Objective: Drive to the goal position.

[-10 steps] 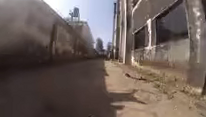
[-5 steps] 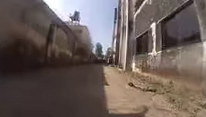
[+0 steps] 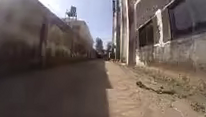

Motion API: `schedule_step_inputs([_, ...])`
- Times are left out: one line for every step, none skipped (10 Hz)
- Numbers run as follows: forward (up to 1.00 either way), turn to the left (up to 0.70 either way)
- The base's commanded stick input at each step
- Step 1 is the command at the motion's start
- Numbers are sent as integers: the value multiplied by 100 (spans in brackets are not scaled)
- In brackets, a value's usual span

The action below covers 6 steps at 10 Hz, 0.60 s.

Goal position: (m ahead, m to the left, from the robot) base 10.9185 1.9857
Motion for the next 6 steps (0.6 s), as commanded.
schedule_step_inputs([100, -3])
schedule_step_inputs([100, -15])
schedule_step_inputs([100, -27])
schedule_step_inputs([100, -14])
schedule_step_inputs([100, -1])
schedule_step_inputs([100, 0])
